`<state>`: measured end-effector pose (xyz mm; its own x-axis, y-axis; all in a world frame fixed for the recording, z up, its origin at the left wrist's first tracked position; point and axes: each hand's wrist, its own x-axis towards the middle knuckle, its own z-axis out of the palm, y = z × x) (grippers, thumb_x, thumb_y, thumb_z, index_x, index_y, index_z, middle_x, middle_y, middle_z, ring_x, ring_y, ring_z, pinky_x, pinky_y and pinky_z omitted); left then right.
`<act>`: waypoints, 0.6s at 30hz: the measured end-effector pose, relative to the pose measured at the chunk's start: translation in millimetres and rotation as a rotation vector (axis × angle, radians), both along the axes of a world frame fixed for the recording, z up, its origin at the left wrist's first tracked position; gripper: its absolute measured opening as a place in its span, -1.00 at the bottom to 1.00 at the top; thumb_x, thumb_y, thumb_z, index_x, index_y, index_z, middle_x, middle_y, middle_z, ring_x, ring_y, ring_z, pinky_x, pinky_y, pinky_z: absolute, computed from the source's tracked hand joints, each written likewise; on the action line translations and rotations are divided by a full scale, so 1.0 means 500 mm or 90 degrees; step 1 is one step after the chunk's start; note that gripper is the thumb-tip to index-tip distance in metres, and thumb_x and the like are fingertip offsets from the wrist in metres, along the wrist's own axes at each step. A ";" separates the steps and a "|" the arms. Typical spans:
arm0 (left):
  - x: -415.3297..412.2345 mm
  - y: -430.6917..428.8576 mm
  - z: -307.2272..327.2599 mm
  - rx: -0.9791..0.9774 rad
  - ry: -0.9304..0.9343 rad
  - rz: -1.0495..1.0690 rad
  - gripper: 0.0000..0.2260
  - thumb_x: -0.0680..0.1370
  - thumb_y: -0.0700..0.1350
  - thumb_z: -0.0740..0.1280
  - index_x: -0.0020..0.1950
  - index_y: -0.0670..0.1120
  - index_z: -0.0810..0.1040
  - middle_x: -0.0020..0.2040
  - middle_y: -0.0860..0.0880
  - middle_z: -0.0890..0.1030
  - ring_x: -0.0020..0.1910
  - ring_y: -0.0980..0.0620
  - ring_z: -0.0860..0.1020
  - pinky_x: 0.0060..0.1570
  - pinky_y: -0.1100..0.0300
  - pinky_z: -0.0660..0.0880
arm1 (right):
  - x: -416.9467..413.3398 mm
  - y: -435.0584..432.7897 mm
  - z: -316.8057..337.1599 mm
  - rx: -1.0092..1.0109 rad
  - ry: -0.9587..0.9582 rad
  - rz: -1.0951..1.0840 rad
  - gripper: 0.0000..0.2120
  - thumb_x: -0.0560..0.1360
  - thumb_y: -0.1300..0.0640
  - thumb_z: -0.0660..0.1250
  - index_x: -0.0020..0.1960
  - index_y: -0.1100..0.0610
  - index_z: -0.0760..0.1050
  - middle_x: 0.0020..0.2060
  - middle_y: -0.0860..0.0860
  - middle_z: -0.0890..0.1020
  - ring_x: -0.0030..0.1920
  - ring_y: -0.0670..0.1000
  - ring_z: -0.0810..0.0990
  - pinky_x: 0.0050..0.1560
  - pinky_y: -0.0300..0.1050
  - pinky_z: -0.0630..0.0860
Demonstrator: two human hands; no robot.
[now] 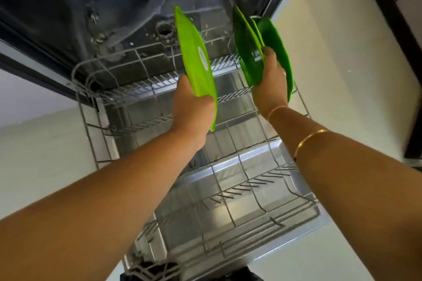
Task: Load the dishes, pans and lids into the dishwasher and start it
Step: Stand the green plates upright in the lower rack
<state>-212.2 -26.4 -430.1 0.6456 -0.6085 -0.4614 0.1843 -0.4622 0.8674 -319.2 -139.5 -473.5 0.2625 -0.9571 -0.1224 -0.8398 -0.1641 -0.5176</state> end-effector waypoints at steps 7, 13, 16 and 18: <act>-0.019 -0.009 -0.024 -0.044 -0.001 0.051 -0.69 0.42 -0.43 0.22 -0.22 -0.01 0.30 -0.26 0.00 0.43 -0.32 0.07 0.41 -0.47 0.40 0.35 | 0.004 -0.004 -0.057 0.029 -0.033 -0.002 -0.30 0.41 0.51 0.15 0.47 0.10 0.15 0.28 0.17 0.47 0.27 0.19 0.45 0.28 0.08 0.42; -0.032 -0.020 -0.030 -0.077 0.004 0.038 -0.69 0.43 -0.43 0.22 -0.21 -0.01 0.30 -0.24 -0.01 0.43 -0.32 0.07 0.41 -0.48 0.41 0.36 | -0.014 -0.007 -0.099 0.083 -0.048 -0.035 -0.31 0.46 0.41 0.16 0.50 0.01 0.09 0.13 0.16 0.55 0.08 0.17 0.55 -0.02 -0.13 0.41; -0.036 -0.024 -0.036 -0.076 -0.003 0.037 -0.68 0.43 -0.42 0.24 -0.22 0.00 0.31 -0.23 0.00 0.45 -0.27 0.04 0.44 -0.37 0.37 0.41 | -0.024 0.004 -0.107 0.143 0.008 -0.010 -0.27 0.51 0.38 0.12 0.53 -0.05 -0.06 0.05 0.20 0.54 -0.01 0.17 0.53 -0.04 -0.05 0.40; -0.035 -0.025 -0.040 -0.071 0.007 0.043 -0.68 0.43 -0.43 0.24 -0.21 0.01 0.32 -0.21 -0.01 0.46 -0.22 0.01 0.46 -0.26 0.26 0.45 | -0.026 0.007 -0.106 0.175 0.033 0.002 -0.23 0.51 0.39 0.14 0.53 -0.08 -0.14 0.02 0.20 0.52 -0.04 0.17 0.52 -0.04 -0.04 0.40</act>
